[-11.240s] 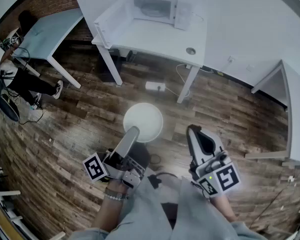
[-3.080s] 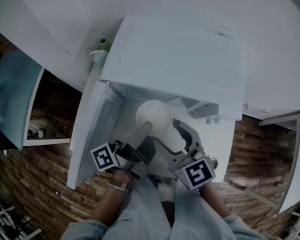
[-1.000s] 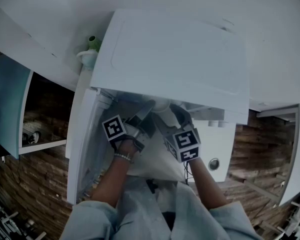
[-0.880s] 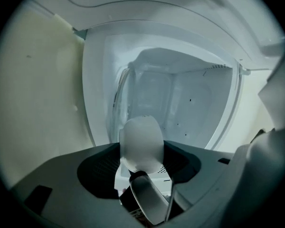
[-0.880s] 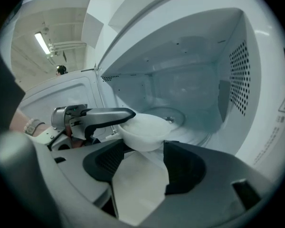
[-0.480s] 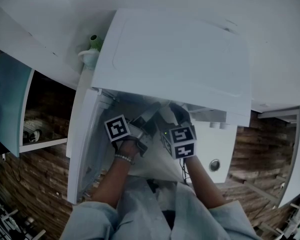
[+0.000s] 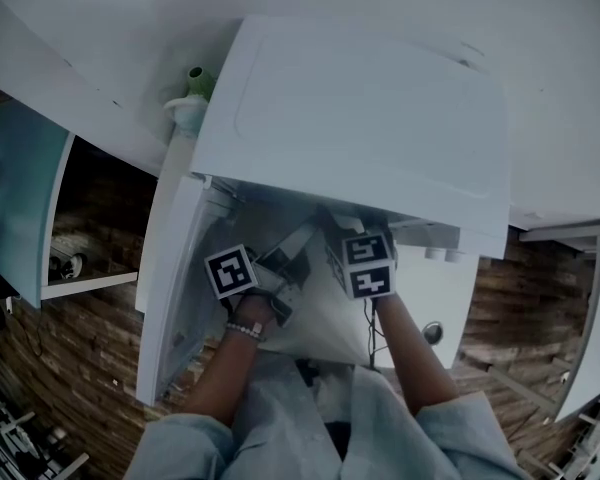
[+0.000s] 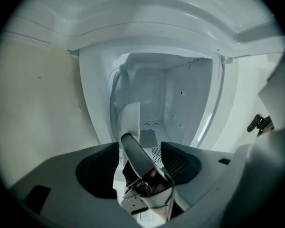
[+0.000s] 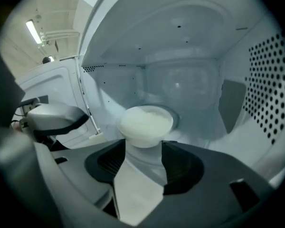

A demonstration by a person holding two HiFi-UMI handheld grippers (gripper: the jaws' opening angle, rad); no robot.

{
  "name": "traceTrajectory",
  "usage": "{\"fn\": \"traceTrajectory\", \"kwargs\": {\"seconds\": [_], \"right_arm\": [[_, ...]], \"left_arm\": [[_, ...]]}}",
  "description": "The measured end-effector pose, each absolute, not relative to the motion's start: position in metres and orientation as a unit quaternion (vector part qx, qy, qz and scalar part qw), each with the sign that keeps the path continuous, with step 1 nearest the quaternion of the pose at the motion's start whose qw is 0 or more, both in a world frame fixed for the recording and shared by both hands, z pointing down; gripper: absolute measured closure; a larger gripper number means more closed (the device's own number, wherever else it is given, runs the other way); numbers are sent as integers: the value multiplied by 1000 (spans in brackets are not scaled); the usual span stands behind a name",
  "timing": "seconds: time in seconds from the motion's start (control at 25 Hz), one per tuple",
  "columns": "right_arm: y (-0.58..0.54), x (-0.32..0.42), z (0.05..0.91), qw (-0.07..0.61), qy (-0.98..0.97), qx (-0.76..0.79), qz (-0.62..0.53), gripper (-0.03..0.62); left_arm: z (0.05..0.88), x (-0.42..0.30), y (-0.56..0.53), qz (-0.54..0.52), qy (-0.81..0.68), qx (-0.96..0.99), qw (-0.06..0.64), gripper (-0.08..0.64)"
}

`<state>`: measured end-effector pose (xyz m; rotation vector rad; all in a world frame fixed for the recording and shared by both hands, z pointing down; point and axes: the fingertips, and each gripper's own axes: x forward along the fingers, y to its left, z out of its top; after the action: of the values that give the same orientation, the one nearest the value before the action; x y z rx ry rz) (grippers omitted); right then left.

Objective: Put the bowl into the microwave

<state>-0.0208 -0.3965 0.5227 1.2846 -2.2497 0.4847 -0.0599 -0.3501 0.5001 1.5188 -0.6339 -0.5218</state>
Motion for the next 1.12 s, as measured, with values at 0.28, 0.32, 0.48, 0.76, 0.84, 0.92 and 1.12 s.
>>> {"fn": "traceTrajectory", "kwargs": {"seconds": [0.28, 0.32, 0.48, 0.76, 0.84, 0.92, 1.12], "right_arm": [[-417, -20, 524, 264, -822, 475, 171, 347], [-419, -20, 526, 268, -821, 475, 171, 347], [-424, -17, 530, 280, -818, 474, 166, 345], [-405, -23, 521, 253, -836, 453, 177, 342], [-396, -22, 515, 242, -841, 450, 178, 350], [-384, -19, 509, 229, -845, 448, 182, 368], [-359, -10, 488, 187, -854, 451, 181, 448]], "left_arm": [[494, -66, -338, -223, -284, 681, 637, 291], [492, -67, -336, -220, -287, 686, 632, 298], [478, -66, -331, -208, -284, 717, 602, 298], [462, -64, -323, -192, -280, 744, 575, 311], [459, -64, -321, -188, -285, 750, 566, 319], [455, -65, -319, -182, -290, 758, 554, 353], [444, -67, -310, -159, -306, 782, 519, 413]]}}
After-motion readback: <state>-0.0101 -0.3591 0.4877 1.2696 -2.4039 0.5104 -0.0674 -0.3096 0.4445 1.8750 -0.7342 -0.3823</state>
